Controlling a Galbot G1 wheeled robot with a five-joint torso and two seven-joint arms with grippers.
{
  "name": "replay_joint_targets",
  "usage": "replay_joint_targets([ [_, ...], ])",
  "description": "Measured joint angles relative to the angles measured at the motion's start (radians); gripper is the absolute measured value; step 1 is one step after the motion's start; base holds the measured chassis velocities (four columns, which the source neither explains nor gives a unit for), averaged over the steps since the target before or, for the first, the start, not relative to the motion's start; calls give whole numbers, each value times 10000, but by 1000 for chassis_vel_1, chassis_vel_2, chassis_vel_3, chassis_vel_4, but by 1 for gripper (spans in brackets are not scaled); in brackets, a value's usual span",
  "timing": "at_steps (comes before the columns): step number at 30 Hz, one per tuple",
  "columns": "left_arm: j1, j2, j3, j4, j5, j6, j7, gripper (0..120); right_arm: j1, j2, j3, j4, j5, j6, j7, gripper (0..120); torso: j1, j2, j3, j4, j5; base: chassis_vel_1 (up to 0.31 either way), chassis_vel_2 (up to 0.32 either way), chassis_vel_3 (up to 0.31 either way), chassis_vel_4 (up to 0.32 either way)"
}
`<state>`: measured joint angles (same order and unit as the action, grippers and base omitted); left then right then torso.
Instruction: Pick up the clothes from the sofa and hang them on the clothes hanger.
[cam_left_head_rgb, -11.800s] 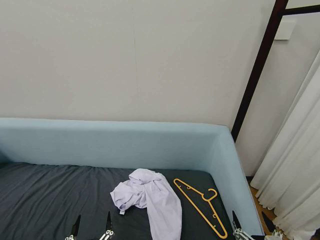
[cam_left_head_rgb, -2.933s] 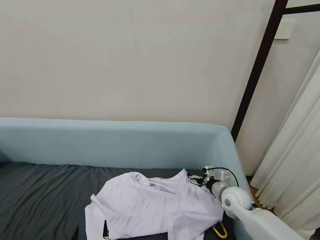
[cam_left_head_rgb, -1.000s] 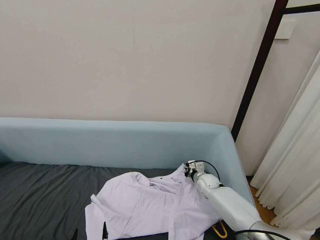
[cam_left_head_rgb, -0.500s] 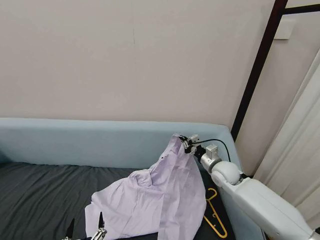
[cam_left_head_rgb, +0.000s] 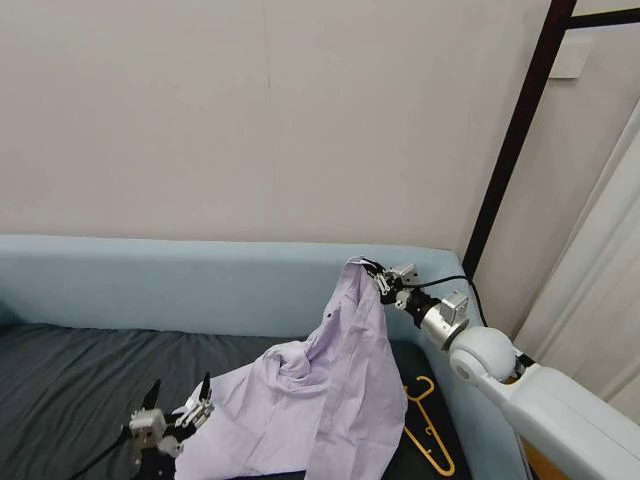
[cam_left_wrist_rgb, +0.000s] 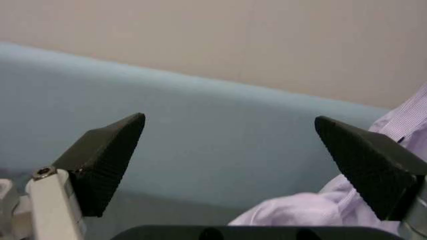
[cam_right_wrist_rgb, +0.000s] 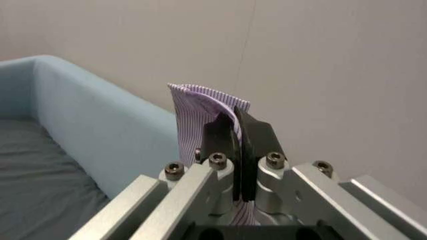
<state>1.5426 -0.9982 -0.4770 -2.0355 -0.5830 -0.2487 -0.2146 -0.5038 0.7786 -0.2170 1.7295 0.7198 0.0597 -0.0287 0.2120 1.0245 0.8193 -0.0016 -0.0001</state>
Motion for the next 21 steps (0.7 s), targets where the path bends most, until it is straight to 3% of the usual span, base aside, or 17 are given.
replay_joint_targets([
  [4,-1258,1840,413,918,-1103,-253,1422,100,-35,-128,72,211,116,28,-9,0,0,0,1,-4,-1,0,0,0,0],
  [5,-1258,1840,413,918,-1103,-253,1422,100,-35,-128,72,211,116,28,-9,0,0,0,1,-4,-1,0,0,0,0],
  [7,-1704,2563,652,1386,-1506,-366,2093,100,28,-40,61,221,152,64,-43,0,0,0,1,0,-2,0,0,0,0],
  [9,-1870,2757,745,1548,-1607,-382,2302,100,58,3,38,221,136,92,-71,0,0,0,1,3,-1,0,0,0,0],
  [15,-3062,3817,1476,3005,-2238,-729,4292,100,368,506,-310,145,-167,405,-298,0,0,-1,2,4,-2,0,0,0,0],
  [17,-3960,4188,2279,3732,-2329,-1010,5253,100,313,551,-301,291,-266,435,-323,0,0,-1,1,12,-3,0,0,0,0],
  [21,-5704,4439,3937,4636,-2289,-1187,5707,100,116,463,-160,653,-339,445,-326,0,1,-1,1,-2,0,0,0,0,0],
])
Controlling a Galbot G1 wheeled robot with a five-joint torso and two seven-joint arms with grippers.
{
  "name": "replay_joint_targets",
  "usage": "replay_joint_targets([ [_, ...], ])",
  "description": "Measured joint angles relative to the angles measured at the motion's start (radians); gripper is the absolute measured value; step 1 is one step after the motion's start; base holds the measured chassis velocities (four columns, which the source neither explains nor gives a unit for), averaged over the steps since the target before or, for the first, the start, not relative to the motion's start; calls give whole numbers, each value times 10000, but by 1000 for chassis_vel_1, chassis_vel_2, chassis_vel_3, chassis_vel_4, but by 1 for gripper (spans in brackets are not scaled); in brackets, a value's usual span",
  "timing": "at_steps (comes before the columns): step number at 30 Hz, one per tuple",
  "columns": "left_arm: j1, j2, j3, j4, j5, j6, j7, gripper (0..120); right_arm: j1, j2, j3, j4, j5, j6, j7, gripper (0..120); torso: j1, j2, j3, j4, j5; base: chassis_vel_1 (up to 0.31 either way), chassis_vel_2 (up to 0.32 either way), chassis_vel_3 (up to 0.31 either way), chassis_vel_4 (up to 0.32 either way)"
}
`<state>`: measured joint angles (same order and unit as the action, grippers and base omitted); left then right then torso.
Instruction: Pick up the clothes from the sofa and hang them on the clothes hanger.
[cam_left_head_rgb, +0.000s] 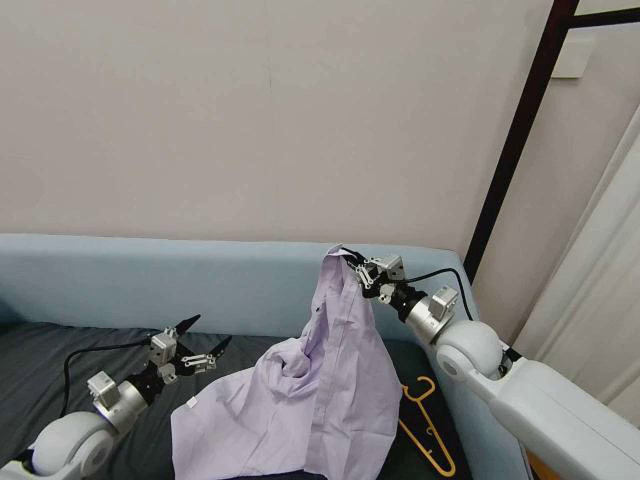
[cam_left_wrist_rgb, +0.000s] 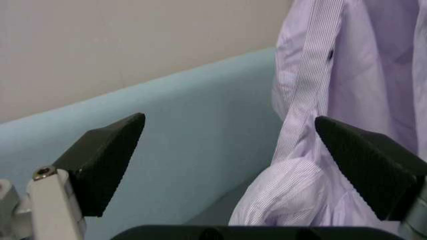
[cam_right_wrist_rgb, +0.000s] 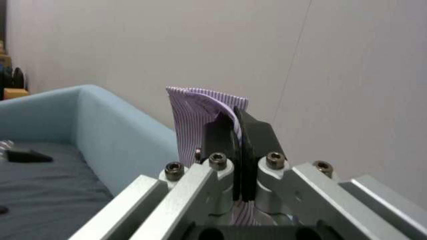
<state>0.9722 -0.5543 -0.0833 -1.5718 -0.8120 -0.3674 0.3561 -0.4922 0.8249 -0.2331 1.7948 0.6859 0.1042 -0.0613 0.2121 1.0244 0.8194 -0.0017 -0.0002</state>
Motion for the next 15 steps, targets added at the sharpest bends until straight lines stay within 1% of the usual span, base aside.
replay_joint_targets([
  [3,-1612,-88,1471,825,150,-104,331,100,-292,-236,288,540,13,-18,67,0,0,0,-1,-2,3,0,0,0,0],
  [4,-1612,-88,1471,825,150,-104,331,100,-292,-236,288,540,13,-18,67,0,0,0,-1,-2,3,0,0,0,0],
  [8,-3388,-462,3199,1966,262,-287,918,100,-635,-614,604,1092,53,-77,137,0,0,0,-1,-1,2,0,0,0,0],
  [9,-3388,-462,3199,1966,262,-287,918,100,-635,-614,604,1092,53,-77,137,0,0,0,-1,-1,2,0,0,0,0],
  [11,-4253,-703,4190,2536,279,-406,1402,100,-808,-782,768,1285,63,-87,152,0,0,0,0,0,0,0,0,0,0],
  [12,-4580,-818,4518,2767,287,-475,1678,100,-883,-835,838,1359,65,-88,154,0,0,-1,0,1,1,0,0,0,0],
  [13,-4905,-936,4809,3006,324,-526,1976,100,-962,-881,916,1440,77,-90,157,0,0,0,0,2,3,0,0,0,0],
  [14,-4905,-936,4809,3006,324,-526,1976,100,-962,-881,916,1440,77,-90,157,0,0,0,0,2,3,0,0,0,0],
  [15,-5273,-1093,5089,3302,379,-581,2268,100,-1030,-928,978,1522,101,-97,160,0,0,0,0,3,2,0,0,0,0],
])
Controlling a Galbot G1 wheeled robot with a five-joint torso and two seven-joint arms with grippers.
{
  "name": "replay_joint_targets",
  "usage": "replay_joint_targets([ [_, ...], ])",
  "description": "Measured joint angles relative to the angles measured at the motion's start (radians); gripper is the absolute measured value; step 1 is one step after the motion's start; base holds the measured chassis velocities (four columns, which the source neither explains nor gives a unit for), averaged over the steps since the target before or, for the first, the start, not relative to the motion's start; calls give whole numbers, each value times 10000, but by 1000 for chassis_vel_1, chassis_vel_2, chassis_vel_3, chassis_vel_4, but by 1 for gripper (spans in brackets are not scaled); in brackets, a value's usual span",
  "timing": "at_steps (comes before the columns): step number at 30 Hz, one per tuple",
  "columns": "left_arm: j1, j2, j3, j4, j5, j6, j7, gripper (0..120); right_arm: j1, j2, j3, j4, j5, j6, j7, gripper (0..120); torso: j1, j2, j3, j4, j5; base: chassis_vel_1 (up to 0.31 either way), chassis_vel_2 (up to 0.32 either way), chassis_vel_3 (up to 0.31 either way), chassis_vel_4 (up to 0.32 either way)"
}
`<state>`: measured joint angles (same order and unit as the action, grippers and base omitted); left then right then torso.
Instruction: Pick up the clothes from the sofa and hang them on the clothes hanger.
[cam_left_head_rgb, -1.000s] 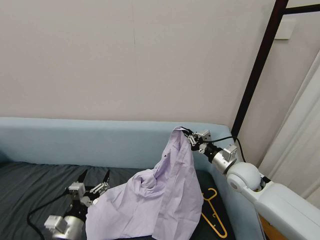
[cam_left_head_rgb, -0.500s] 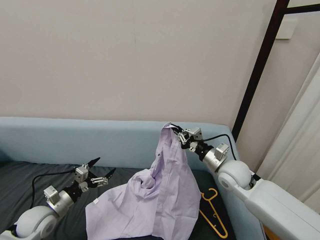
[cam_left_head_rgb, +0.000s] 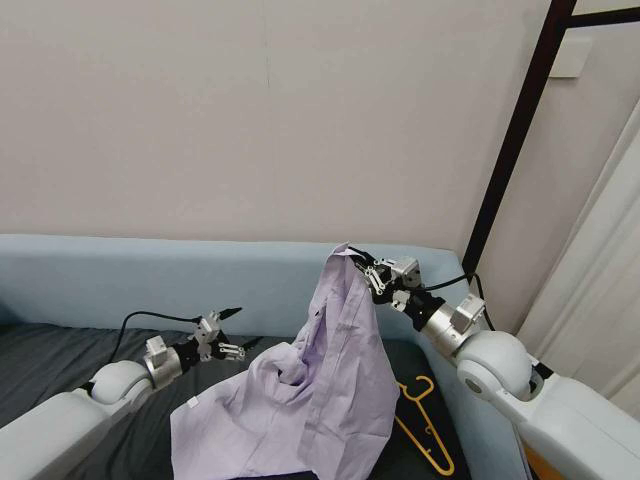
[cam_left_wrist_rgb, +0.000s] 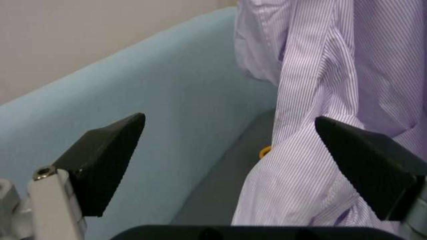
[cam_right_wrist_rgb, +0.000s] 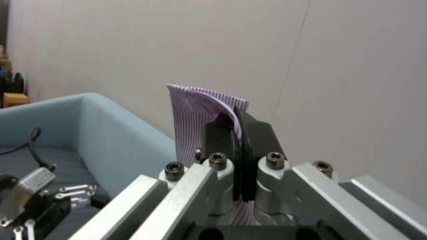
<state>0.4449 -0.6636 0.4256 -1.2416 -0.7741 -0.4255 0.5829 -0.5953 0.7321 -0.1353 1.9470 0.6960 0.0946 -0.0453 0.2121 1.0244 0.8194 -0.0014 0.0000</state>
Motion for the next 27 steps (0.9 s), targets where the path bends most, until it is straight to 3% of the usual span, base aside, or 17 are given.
replay_joint_targets([
  [5,-1344,-677,662,1150,42,-101,777,99,-133,-145,151,239,77,-12,3,0,0,0,0,-2,2,0,0,0,0],
  [7,-2128,-1171,1076,2001,75,-231,1394,97,-203,-218,226,340,146,-18,7,0,0,0,0,-3,2,0,0,0,0],
  [12,-2708,-1769,1517,2889,312,-359,1833,95,-359,-306,338,486,211,-32,20,0,0,0,0,-1,1,0,0,0,0],
  [27,-2935,-2541,2123,3714,1257,-807,2477,94,-459,-453,446,646,363,-81,124,0,1,0,-1,-2,-1,0,0,0,0],
])
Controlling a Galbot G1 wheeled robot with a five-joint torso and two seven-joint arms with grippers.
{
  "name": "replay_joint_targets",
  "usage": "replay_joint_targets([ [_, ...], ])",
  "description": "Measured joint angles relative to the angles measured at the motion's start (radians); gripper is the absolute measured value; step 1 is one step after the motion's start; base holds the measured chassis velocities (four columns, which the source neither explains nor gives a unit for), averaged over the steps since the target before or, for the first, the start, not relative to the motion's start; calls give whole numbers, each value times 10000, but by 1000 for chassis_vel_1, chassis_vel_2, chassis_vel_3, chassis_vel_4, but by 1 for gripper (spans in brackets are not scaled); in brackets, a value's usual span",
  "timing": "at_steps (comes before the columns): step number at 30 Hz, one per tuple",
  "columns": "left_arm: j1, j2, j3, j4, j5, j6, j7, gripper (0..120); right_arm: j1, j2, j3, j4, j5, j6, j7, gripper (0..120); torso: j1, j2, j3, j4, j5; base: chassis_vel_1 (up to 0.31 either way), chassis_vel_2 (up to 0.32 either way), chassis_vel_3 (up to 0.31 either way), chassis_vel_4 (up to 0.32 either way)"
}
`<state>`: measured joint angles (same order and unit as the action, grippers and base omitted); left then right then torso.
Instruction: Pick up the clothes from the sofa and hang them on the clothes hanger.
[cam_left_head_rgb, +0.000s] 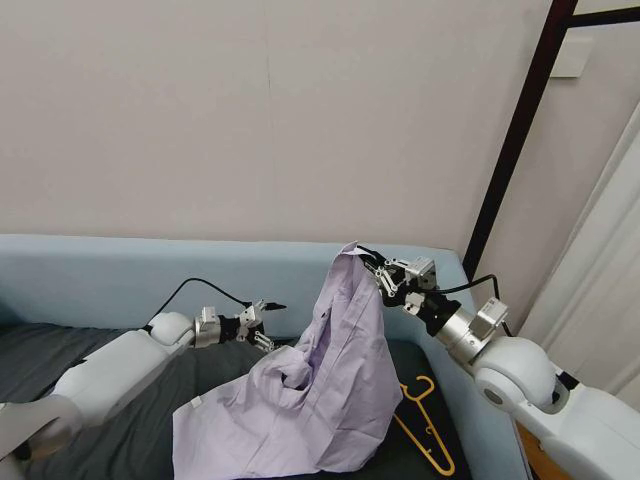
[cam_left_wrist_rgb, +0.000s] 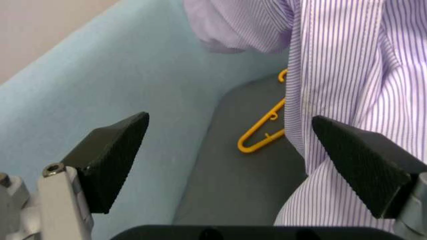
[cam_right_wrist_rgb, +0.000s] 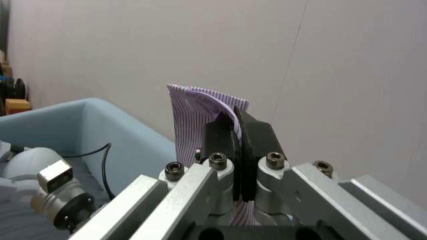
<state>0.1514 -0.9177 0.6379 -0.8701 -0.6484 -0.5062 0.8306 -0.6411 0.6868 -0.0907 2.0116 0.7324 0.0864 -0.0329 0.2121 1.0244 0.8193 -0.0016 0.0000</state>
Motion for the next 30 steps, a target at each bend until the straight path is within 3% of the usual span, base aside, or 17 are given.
replay_joint_targets([
  [16,-196,-338,650,343,370,-383,394,94,57,-23,-103,-65,30,-20,110,0,-1,1,0,3,0,0,0,0,0],
  [30,-82,-330,1196,-262,166,-362,670,91,40,61,-197,-202,-140,-34,227,0,-2,1,0,1,0,0,0,0,0],
])
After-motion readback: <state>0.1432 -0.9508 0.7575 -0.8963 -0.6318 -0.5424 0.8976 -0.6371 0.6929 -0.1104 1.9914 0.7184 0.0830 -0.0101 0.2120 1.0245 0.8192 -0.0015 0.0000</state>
